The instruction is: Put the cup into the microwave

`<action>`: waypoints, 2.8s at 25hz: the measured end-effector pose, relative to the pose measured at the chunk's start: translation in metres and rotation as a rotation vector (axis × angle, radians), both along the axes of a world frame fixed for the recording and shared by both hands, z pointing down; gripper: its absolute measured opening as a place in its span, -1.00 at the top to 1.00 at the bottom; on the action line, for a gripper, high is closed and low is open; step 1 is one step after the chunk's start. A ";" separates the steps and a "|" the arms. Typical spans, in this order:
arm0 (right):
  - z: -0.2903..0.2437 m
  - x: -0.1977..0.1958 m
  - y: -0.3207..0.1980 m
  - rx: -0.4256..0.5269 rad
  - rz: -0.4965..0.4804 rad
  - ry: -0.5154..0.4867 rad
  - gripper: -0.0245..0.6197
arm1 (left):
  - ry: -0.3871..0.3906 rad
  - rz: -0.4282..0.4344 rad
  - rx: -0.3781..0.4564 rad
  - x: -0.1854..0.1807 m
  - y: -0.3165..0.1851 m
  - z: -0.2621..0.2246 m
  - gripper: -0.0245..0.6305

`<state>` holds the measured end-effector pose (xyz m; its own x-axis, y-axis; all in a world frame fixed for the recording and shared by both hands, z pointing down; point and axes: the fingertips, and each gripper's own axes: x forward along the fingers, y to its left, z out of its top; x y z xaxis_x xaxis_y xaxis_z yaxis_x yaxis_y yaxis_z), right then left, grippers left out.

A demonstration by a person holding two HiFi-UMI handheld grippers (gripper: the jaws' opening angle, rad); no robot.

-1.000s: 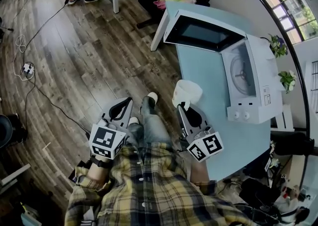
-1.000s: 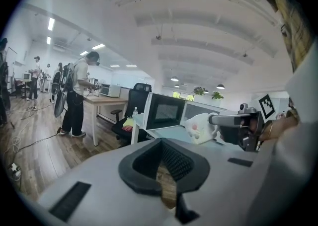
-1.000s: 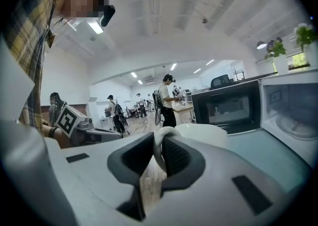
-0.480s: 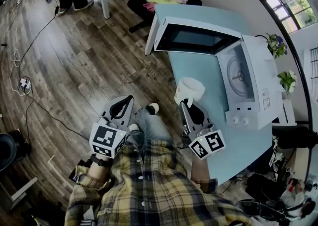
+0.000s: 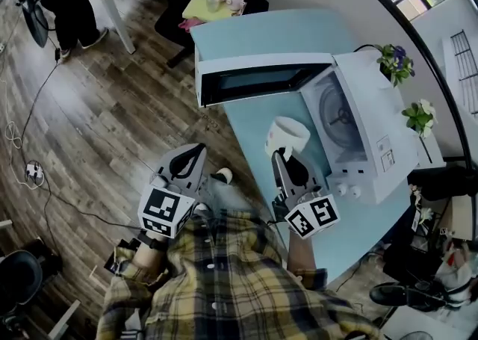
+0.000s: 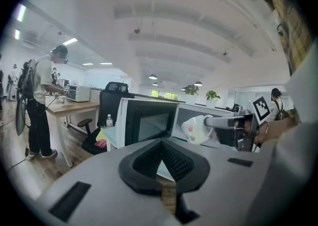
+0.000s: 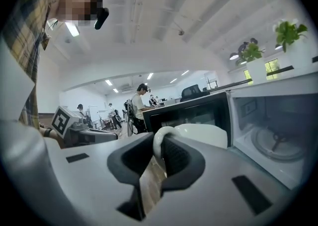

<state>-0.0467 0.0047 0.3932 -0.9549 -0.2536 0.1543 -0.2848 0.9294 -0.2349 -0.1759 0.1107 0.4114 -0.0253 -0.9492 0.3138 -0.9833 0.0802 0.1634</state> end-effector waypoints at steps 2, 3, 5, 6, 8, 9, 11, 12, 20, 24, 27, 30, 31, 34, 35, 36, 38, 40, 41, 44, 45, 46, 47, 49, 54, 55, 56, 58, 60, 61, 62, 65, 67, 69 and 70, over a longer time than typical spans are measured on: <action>-0.003 0.001 -0.016 -0.003 0.029 -0.002 0.76 | -0.003 0.034 0.002 0.000 -0.020 -0.005 0.95; -0.003 0.002 -0.023 -0.004 0.039 -0.003 0.76 | -0.004 0.050 0.004 0.001 -0.030 -0.006 0.95; -0.004 0.006 -0.037 -0.006 0.064 -0.007 0.76 | -0.009 0.085 0.004 0.004 -0.051 -0.008 0.95; -0.004 0.009 -0.043 -0.006 0.080 -0.008 0.76 | -0.010 0.107 0.003 0.007 -0.061 -0.008 0.95; -0.003 0.016 -0.056 -0.007 0.116 -0.007 0.76 | -0.011 0.157 0.004 0.012 -0.083 -0.009 0.95; -0.002 0.020 -0.062 -0.007 0.133 -0.007 0.76 | -0.012 0.180 0.005 0.015 -0.093 -0.009 0.95; 0.000 0.029 -0.075 -0.008 0.171 -0.007 0.76 | -0.015 0.221 0.007 0.021 -0.113 -0.009 0.95; 0.000 0.034 -0.082 -0.009 0.192 -0.008 0.76 | -0.017 0.240 0.008 0.024 -0.123 -0.009 0.95; 0.002 0.067 -0.115 -0.004 0.322 -0.019 0.76 | -0.033 0.389 0.016 0.054 -0.181 -0.009 0.95; 0.002 0.083 -0.118 0.006 0.390 -0.013 0.76 | -0.034 0.474 0.010 0.070 -0.195 -0.005 0.95; 0.000 0.093 -0.116 0.014 0.449 -0.008 0.76 | -0.027 0.540 0.009 0.081 -0.204 -0.003 0.95; -0.002 0.103 -0.113 0.021 0.512 0.001 0.76 | -0.019 0.616 0.016 0.093 -0.215 -0.004 0.95; -0.002 0.106 -0.112 0.024 0.534 0.004 0.76 | -0.018 0.643 0.019 0.097 -0.219 -0.005 0.95; -0.003 0.116 -0.111 0.024 0.606 0.012 0.76 | -0.019 0.722 0.022 0.108 -0.229 -0.005 0.95; -0.003 0.119 -0.110 0.019 0.633 0.015 0.76 | -0.015 0.748 0.021 0.112 -0.233 -0.006 0.95; -0.003 0.122 -0.109 0.012 0.659 0.016 0.76 | -0.011 0.772 0.020 0.115 -0.235 -0.007 0.95; -0.002 0.127 -0.108 0.003 0.701 0.020 0.76 | -0.006 0.813 0.016 0.121 -0.240 -0.009 0.95; -0.002 0.129 -0.109 0.004 0.726 0.027 0.76 | -0.005 0.842 0.013 0.124 -0.245 -0.008 0.95; -0.002 0.129 -0.110 0.003 0.737 0.029 0.76 | -0.004 0.853 0.010 0.124 -0.247 -0.008 0.95; 0.001 0.130 -0.108 -0.006 0.762 0.031 0.76 | 0.000 0.880 0.000 0.127 -0.250 -0.004 0.95; 0.002 0.130 -0.108 -0.008 0.767 0.032 0.76 | 0.001 0.886 -0.002 0.127 -0.251 -0.003 0.95; 0.002 0.131 -0.109 -0.008 0.772 0.032 0.76 | 0.001 0.890 -0.003 0.128 -0.252 -0.002 0.95; 0.003 0.131 -0.110 -0.009 0.776 0.032 0.76 | 0.001 0.893 -0.005 0.128 -0.253 -0.002 0.95; 0.004 0.132 -0.111 -0.010 0.782 0.032 0.76 | 0.002 0.897 -0.010 0.128 -0.253 0.000 0.95; 0.007 0.127 -0.114 -0.010 0.768 0.040 0.76 | 0.004 0.907 -0.019 0.128 -0.252 0.002 0.95; 0.008 0.126 -0.115 -0.006 0.761 0.045 0.76 | 0.004 0.908 -0.020 0.129 -0.251 0.003 0.95; 0.008 0.126 -0.115 -0.003 0.755 0.049 0.76 | 0.004 0.910 -0.021 0.129 -0.250 0.003 0.95; 0.010 0.125 -0.114 0.001 0.743 0.056 0.76 | 0.005 0.912 -0.024 0.129 -0.248 0.005 0.95; 0.012 0.124 -0.114 0.003 0.732 0.060 0.76 | 0.005 0.911 -0.028 0.130 -0.246 0.006 0.95; 0.013 0.124 -0.114 0.003 0.727 0.061 0.76 | 0.005 0.910 -0.030 0.130 -0.245 0.007 0.95; 0.014 0.123 -0.114 0.005 0.722 0.063 0.76 | 0.004 0.910 -0.032 0.131 -0.245 0.007 0.95; 0.018 0.124 -0.114 0.003 0.716 0.065 0.76 | 0.005 0.910 -0.036 0.133 -0.242 0.010 0.95; 0.021 0.124 -0.115 0.001 0.713 0.065 0.76 | 0.006 0.911 -0.042 0.134 -0.239 0.012 0.95; 0.024 0.124 -0.116 0.001 0.709 0.068 0.76 | 0.006 0.912 -0.050 0.135 -0.237 0.015 0.95; 0.025 0.124 -0.118 0.003 0.708 0.068 0.76 | 0.006 0.913 -0.054 0.136 -0.235 0.017 0.95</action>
